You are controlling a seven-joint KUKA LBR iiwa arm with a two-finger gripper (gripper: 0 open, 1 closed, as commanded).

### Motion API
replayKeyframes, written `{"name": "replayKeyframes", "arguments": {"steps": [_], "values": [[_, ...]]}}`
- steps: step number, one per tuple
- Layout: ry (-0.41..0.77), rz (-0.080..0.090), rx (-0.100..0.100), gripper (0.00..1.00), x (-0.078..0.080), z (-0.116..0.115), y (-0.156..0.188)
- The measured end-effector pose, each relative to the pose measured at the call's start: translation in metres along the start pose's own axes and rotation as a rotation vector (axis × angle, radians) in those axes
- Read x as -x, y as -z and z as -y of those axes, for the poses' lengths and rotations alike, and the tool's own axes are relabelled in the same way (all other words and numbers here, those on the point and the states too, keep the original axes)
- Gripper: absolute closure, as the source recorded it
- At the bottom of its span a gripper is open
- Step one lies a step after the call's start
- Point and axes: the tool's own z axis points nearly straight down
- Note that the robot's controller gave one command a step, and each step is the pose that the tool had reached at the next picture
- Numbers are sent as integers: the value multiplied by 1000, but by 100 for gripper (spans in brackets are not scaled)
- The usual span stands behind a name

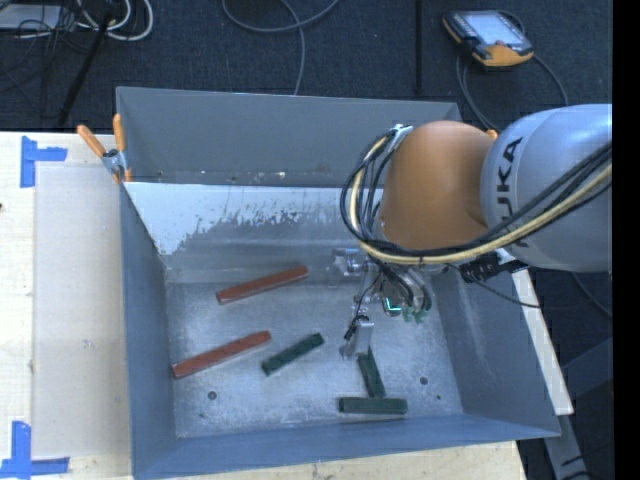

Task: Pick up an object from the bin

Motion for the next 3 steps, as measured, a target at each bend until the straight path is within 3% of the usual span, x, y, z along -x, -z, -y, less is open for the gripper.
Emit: {"name": "replayKeyframes", "arguments": {"steps": [1, 2, 3], "values": [[-1, 8, 0, 0, 2, 0, 4], [20, 14, 0, 0, -6, -11, -45], [37, 6, -2, 0, -13, -60, -83]]}}
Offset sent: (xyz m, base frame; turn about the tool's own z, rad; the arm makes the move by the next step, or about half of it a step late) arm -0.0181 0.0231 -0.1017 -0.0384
